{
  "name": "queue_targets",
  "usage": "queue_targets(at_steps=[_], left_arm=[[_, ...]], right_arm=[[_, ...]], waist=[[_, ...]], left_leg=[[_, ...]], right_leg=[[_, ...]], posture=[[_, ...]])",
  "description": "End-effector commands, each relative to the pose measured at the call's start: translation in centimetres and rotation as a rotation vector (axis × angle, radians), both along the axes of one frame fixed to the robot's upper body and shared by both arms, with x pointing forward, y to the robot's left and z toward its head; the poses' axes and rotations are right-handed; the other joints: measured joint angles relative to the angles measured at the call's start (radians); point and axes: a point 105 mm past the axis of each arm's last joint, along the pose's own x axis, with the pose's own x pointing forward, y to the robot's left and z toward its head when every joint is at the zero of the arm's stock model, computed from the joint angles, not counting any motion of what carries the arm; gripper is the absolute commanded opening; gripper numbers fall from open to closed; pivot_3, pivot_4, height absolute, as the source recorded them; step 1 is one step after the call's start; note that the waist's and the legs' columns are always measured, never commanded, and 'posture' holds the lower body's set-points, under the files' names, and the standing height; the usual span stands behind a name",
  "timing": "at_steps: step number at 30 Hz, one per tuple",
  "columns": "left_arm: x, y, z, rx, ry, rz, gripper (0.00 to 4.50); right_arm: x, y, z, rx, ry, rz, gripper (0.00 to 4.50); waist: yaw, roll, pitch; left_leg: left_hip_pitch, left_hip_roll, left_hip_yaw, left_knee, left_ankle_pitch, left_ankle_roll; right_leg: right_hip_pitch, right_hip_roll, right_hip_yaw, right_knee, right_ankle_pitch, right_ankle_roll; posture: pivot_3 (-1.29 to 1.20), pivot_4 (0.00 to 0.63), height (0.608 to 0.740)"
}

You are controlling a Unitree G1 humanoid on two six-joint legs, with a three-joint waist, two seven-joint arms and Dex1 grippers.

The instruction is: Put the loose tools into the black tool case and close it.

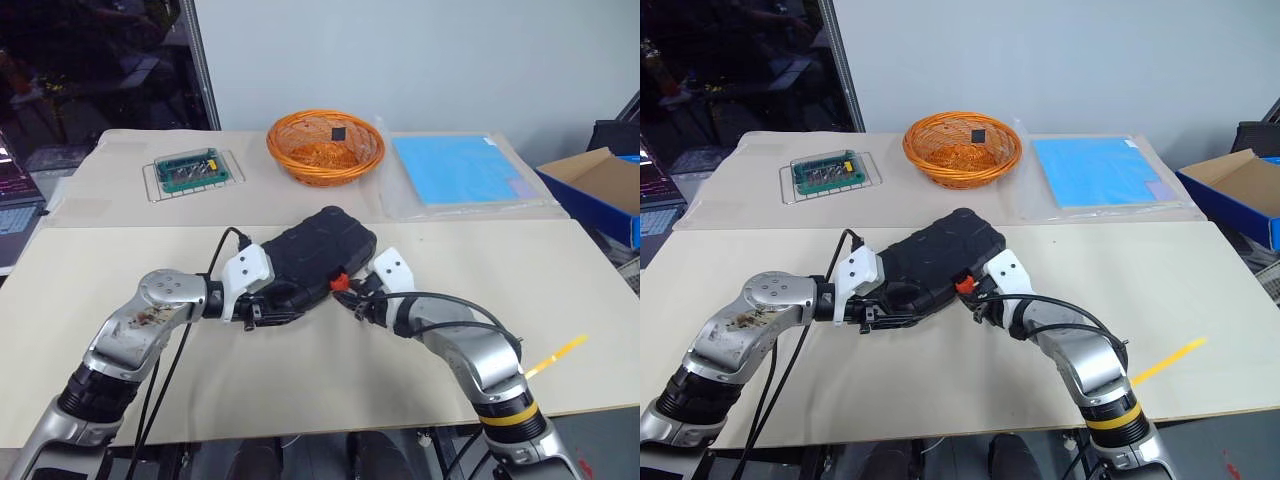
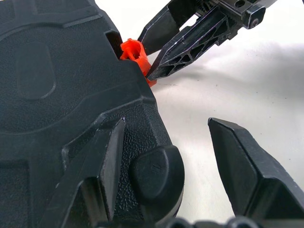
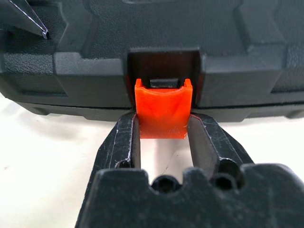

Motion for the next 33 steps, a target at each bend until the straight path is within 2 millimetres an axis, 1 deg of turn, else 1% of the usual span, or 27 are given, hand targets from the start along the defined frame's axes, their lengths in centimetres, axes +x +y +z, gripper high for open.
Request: queue_targets(at_steps=[1, 2, 4, 5, 7, 8, 12, 14, 17, 18, 19, 20, 22, 23, 25, 27, 29, 33], left_arm=[[-0.4, 0.3, -1.6, 0.039, 0.06, 0.013, 2.98], [-0.4, 0.3, -1.6, 0.04, 0.06, 0.014, 2.98], [-0.4, 0.3, -1.7, 0.04, 0.061, 0.014, 2.98], [-0.4, 0.3, -1.7, 0.04, 0.061, 0.015, 2.98], [-0.3, 0.3, -1.7, 0.038, 0.061, 0.019, 2.98], [-0.3, 0.4, -1.7, 0.035, 0.062, 0.024, 2.98], [-0.2, 0.6, -1.7, 0.026, 0.068, 0.042, 2.98], [0.0, 0.7, -1.6, 0.017, 0.073, 0.056, 2.98], [0.1, 0.7, -1.7, 0.018, 0.072, 0.061, 2.98], [0.1, 0.8, -1.7, 0.02, 0.072, 0.062, 2.98], [0.1, 0.8, -1.8, 0.021, 0.072, 0.063, 2.98], [0.1, 0.8, -1.8, 0.022, 0.072, 0.064, 2.98], [0.2, 0.8, -1.8, 0.023, 0.072, 0.065, 2.98], [0.2, 0.8, -1.8, 0.023, 0.072, 0.066, 2.98], [0.3, 0.8, -1.8, 0.024, 0.071, 0.066, 2.98], [0.3, 0.8, -1.9, 0.025, 0.071, 0.067, 2.98], [0.4, 0.8, -1.9, 0.026, 0.07, 0.068, 2.98], [0.4, 1.0, -1.9, 0.024, 0.07, 0.08, 2.98]], right_arm=[[0.8, 1.3, 1.9, 0.064, -0.052, 0.026, 1.18], [1.3, 1.1, 1.8, 0.092, -0.031, 0.005, 1.18], [1.6, 0.9, 1.5, 0.086, -0.026, -0.001, 1.18], [1.7, 0.7, 1.4, 0.075, -0.035, -0.007, 1.68], [1.6, 0.1, 1.7, 0.074, -0.045, -0.022, 2.33], [1.4, -0.3, 1.9, 0.078, -0.043, -0.021, 2.57], [-0.3, -1.8, 2.5, 0.07, -0.02, 0.003, 2.57], [-0.9, -2.3, 2.7, 0.089, 0.0, 0.002, 2.57], [-1.1, -2.0, 2.7, 0.157, 0.046, 0.003, 1.87], [-0.8, -1.8, 2.5, 0.165, 0.055, -0.006, 1.54], [-0.6, -1.4, 2.3, 0.166, 0.062, -0.006, 1.32], [-0.4, -1.1, 2.1, 0.166, 0.066, -0.009, 0.81], [0.3, -0.5, 1.7, 0.162, 0.068, -0.019, 0.19], [0.8, -0.2, 1.6, 0.162, 0.069, -0.025, 0.09], [1.9, 0.4, 1.1, 0.139, 0.054, -0.038, 0.09], [2.2, 0.5, 1.0, 0.138, 0.05, -0.041, 0.09], [1.9, 0.3, 1.0, 0.126, 0.04, -0.028, 0.09], [-0.1, -0.3, 2.7, 0.186, 0.003, 0.05, 0.09]], waist=[[-0.002, 0.0, 0.0], [-0.004, 0.0, 0.0], [-0.011, 0.0, 0.0], [-0.015, 0.0, 0.0], [-0.018, 0.0, 0.0], [-0.018, 0.0, 0.0], [-0.013, 0.0, 0.0], [-0.007, 0.0, -0.001], [-0.005, 0.0, -0.001], [-0.005, 0.0, -0.001], [-0.005, 0.0, -0.001], [-0.005, 0.0, -0.001], [-0.005, 0.001, -0.001], [-0.005, 0.001, -0.001], [-0.007, 0.001, -0.001], [-0.012, 0.001, -0.001], [-0.015, 0.001, -0.001], [-0.013, 0.001, -0.001]], left_leg=[[0.0, 0.0, 0.0, 0.0, 0.0, 0.0], [0.001, 0.0, 0.0, 0.0, 0.0, 0.0], [0.003, 0.001, 0.0, 0.0, 0.0, 0.0], [0.004, 0.001, 0.0, 0.0, 0.0, 0.0], [0.005, 0.001, 0.0, 0.0, 0.0, 0.0], [0.005, 0.001, 0.0, 0.0, 0.0, 0.0], [0.004, 0.001, 0.0, 0.0, 0.0, 0.0], [0.003, 0.0, 0.0, -0.001, 0.0, 0.0], [0.003, 0.0, 0.0, -0.001, 0.0, 0.0], [0.003, 0.0, 0.0, -0.001, 0.0, 0.0], [0.004, 0.0, 0.0, -0.001, 0.0, 0.0], [0.004, 0.0, 0.0, -0.001, 0.0, 0.0], [0.004, 0.001, 0.0, -0.001, 0.0, 0.0], [0.004, 0.001, 0.0, -0.001, 0.0, 0.0], [0.004, 0.001, 0.001, -0.001, 0.0, 0.0], [0.005, 0.001, 0.001, -0.001, 0.0, 0.0], [0.005, 0.001, 0.001, -0.001, 0.0, 0.0], [0.004, 0.001, 0.001, -0.001, 0.0, 0.0]], right_leg=[[0.0, 0.0, 0.0, 0.0, 0.0, 0.0], [0.0, 0.0, 0.0, 0.0, 0.0, 0.0], [0.002, 0.001, 0.0, 0.0, 0.0, 0.0], [0.002, 0.001, 0.0, 0.0, 0.0, 0.0], [0.003, 0.001, 0.0, 0.001, 0.0, 0.0], [0.003, 0.001, 0.0, 0.001, 0.0, 0.0], [0.002, 0.001, 0.0, 0.001, 0.0, 0.0], [0.002, 0.0, 0.001, 0.001, 0.0, -0.001], [0.002, 0.0, 0.001, 0.0, 0.0, -0.001], [0.002, 0.0, 0.001, 0.0, 0.0, -0.001], [0.002, 0.0, 0.001, 0.0, 0.0, -0.001], [0.002, 0.0, 0.001, 0.0, -0.001, 0.0], [0.002, 0.0, 0.001, 0.0, -0.001, 0.001], [0.002, 0.0, 0.001, 0.0, -0.001, 0.001], [0.002, 0.0, 0.001, 0.0, -0.001, 0.0], [0.002, 0.0, 0.001, 0.0, -0.001, 0.0], [0.002, 0.0, 0.001, 0.0, -0.001, 0.0], [0.002, 0.0, 0.001, 0.001, -0.001, 0.0]], posture=[[0.0, 0.15, 0.74], [0.0, 0.15, 0.74], [0.0, 0.15, 0.74], [0.0, 0.15, 0.74], [0.0, 0.15, 0.74], [0.0, 0.15, 0.74], [0.0, 0.15, 0.74], [0.0, 0.15, 0.74], [0.0, 0.15, 0.74], [0.0, 0.15, 0.74], [0.0, 0.15, 0.74], [0.0, 0.15, 0.74], [0.0, 0.15, 0.74], [0.0, 0.15, 0.74], [0.0, 0.15, 0.74], [0.0, 0.15, 0.74], [0.0, 0.15, 0.74], [0.0, 0.15, 0.74]])
